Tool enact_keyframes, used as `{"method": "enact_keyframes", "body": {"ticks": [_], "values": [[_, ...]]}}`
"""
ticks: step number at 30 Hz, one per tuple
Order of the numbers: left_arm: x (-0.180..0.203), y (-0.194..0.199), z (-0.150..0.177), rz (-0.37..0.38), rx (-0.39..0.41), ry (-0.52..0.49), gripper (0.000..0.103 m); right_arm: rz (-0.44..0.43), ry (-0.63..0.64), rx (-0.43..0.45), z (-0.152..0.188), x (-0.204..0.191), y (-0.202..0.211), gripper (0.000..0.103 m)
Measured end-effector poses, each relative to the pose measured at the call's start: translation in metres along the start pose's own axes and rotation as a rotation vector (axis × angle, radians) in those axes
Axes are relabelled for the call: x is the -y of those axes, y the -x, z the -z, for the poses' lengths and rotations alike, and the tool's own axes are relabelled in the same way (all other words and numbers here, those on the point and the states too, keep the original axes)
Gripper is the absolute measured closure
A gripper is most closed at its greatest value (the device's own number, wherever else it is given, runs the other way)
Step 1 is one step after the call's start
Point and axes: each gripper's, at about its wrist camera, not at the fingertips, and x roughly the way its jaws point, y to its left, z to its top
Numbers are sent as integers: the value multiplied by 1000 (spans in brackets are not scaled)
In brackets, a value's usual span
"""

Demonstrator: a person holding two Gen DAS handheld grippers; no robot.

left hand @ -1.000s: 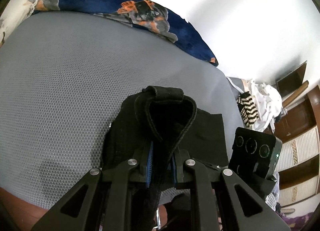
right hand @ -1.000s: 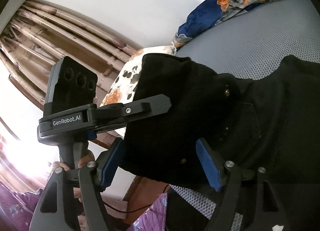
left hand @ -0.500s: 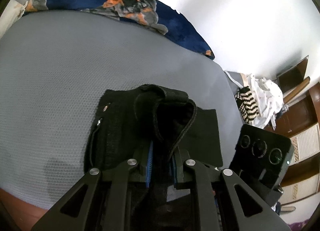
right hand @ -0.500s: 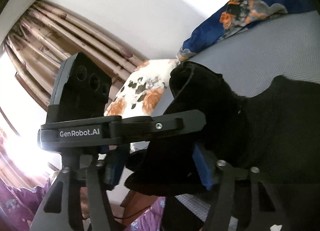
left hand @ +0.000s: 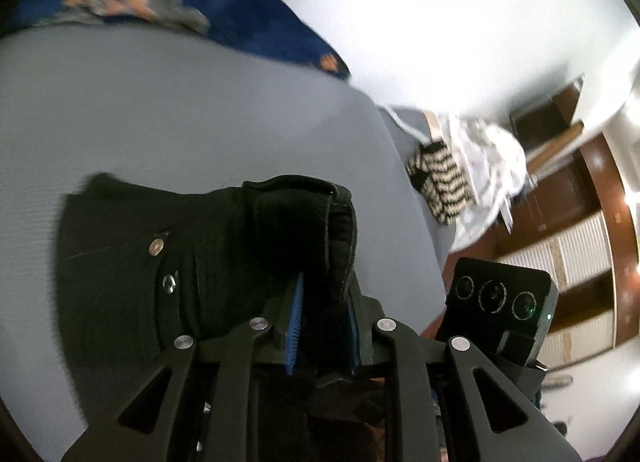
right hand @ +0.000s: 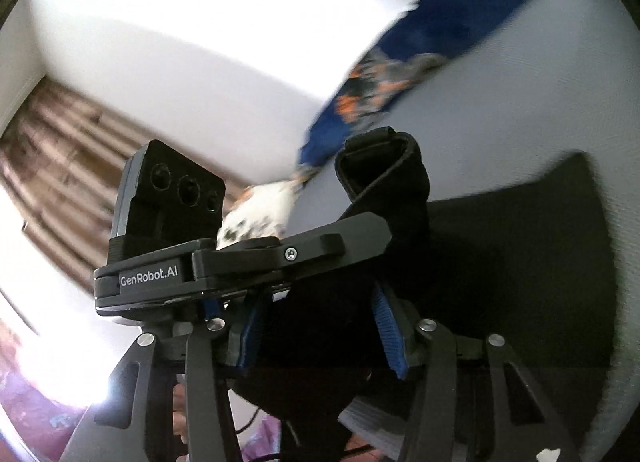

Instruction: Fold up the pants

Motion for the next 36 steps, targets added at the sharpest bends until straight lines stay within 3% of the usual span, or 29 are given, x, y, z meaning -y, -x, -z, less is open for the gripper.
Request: {"method": "enact_keyframes", "body": {"ticks": [5, 9, 12, 15, 17, 18, 19, 20, 28, 31, 33, 35, 36], "values": [[3, -76, -1, 31, -127, -28, 78, 51, -135, 8, 12, 57, 15, 54], [-8, -93, 1, 109, -159, 19, 75, 54, -197, 5, 20, 79, 16, 55], [-16, -81, -7, 166, -127, 90, 71, 64, -196, -10, 18, 76, 11, 45], [-10, -53, -15, 158, -40, 51, 60, 108, -163, -42, 10, 67, 2, 37], [-1, -32, -16, 118, 16, -17, 56, 153, -121, -59, 7, 63, -3, 39], [3, -22, -14, 85, 39, -58, 54, 174, -107, -66, 6, 63, -5, 55], [6, -14, -12, 48, 57, -89, 48, 198, -106, -82, 5, 65, -7, 79], [8, -4, -7, 0, 81, -120, 47, 228, -112, -100, 3, 69, -9, 85], [-24, 28, 39, -241, 181, -165, 47, 240, -36, -46, -15, 59, 4, 91], [-48, 32, 54, -302, 173, -150, 47, 270, -49, -25, -20, 73, 13, 91], [-66, 29, 63, -319, 152, -128, 47, 263, -67, -57, -15, 86, 11, 91], [-81, 21, 68, -353, 130, -107, 47, 255, -88, -52, -11, 93, 17, 88], [-83, 17, 70, -359, 123, -97, 47, 234, -116, -43, -11, 97, 19, 81]]}}
